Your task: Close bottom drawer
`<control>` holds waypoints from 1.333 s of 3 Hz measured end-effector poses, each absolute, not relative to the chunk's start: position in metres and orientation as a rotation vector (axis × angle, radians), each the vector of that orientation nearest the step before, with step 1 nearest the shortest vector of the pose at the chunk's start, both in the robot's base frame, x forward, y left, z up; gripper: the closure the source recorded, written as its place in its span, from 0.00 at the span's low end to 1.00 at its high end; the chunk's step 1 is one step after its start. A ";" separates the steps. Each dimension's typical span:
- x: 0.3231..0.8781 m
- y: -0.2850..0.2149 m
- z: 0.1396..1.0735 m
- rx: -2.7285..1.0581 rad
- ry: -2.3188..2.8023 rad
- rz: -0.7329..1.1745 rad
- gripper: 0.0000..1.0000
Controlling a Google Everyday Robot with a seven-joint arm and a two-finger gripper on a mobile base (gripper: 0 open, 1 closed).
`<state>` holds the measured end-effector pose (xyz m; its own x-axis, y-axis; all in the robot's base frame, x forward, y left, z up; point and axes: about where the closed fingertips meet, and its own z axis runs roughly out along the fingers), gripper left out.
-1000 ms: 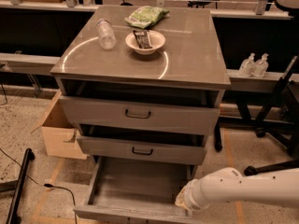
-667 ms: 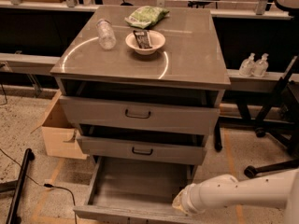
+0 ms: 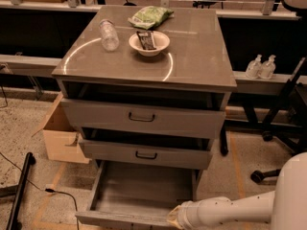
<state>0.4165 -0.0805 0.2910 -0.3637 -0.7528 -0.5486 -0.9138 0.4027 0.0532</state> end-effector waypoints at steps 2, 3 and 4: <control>0.391 -0.076 0.245 -1.365 2.351 0.625 1.00; 0.381 -0.075 0.226 -1.344 2.401 0.698 1.00; 0.376 -0.068 0.207 -1.373 2.378 0.712 1.00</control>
Offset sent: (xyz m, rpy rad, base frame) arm -0.0376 0.0004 -0.0725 0.0329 0.2495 -0.0736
